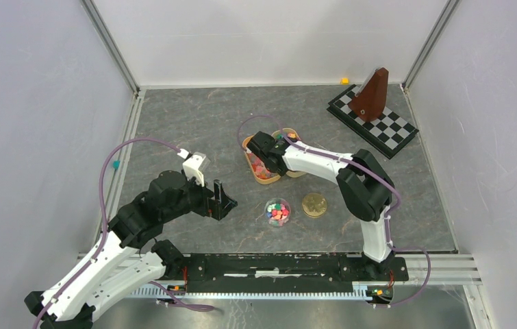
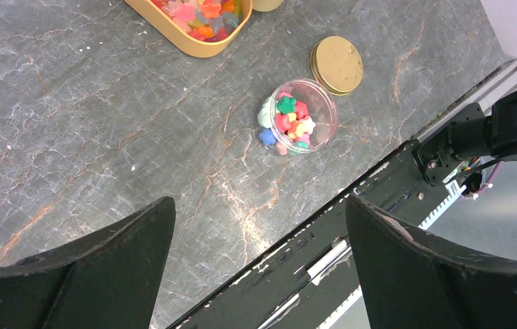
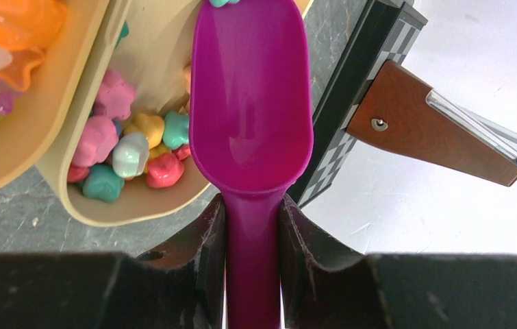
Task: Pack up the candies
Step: Scoop the fake candies from the storage box.
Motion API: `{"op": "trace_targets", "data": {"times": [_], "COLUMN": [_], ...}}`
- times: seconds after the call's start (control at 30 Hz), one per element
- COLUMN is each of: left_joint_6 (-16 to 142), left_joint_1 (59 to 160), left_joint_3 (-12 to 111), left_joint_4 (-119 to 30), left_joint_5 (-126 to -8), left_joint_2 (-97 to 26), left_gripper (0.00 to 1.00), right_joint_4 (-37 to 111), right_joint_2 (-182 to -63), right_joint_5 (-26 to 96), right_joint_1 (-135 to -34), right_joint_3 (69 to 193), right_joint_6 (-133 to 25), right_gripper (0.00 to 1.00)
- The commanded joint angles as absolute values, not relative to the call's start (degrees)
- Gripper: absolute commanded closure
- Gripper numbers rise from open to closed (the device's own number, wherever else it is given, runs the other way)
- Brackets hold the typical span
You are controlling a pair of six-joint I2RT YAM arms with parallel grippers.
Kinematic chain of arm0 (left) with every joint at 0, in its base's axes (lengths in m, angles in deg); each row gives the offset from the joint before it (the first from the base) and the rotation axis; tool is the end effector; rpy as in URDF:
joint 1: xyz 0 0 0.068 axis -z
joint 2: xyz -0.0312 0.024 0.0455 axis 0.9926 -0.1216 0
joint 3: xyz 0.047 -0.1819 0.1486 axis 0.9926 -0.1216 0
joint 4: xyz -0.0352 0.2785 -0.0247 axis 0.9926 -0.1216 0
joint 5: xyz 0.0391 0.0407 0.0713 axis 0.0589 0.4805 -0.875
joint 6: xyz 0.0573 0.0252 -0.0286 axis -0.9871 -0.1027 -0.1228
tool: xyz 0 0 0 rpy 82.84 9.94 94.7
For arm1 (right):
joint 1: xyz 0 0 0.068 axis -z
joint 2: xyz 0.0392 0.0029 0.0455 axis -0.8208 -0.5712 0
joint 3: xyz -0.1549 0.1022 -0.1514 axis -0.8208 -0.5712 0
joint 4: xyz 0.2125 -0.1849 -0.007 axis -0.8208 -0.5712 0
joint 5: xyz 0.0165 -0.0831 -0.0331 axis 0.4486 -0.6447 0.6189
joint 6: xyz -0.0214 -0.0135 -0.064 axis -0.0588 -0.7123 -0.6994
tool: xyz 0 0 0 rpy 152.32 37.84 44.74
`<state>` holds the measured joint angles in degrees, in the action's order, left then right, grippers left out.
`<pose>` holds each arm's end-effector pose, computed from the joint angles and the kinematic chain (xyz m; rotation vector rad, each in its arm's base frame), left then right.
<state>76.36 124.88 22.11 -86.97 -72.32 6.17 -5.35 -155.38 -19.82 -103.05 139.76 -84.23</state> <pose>0.1427 -0.1317 0.2854 0.3610 2.1497 -0.7402 0.3038 0.2755 0.1356 -1.3276 2.1377 -0.9830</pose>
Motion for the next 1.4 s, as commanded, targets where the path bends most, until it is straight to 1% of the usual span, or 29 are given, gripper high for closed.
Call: {"op": "trace_targets", "data": {"times": [0.0,0.43,0.9,1.37], "left_joint_6": [75.0,75.0,75.0,75.0], "left_joint_1": [124.8,124.8,124.8,124.8], "left_joint_3": [21.8,21.8,21.8,21.8], "left_joint_4": [-84.7,-84.7,-84.6,-84.9], "left_joint_5": [-73.6,-73.9,-73.8,-73.9], "left_joint_2": [6.0,5.7,5.5,4.7], "left_gripper": [0.00,0.00,0.00,0.00], "right_joint_4": [0.9,10.9,17.9,22.5], "right_joint_2": [-156.4,-150.5,-146.2,-140.4], "right_joint_5": [-17.4,-7.3,2.9,4.3], "right_joint_1": [-102.6,-101.6,-98.8,-94.3], "right_joint_3": [138.8,129.5,123.2,116.9], "right_joint_6": [-85.7,-85.7,-79.9,-74.5], "right_gripper": [1.00,1.00,1.00,1.00]}}
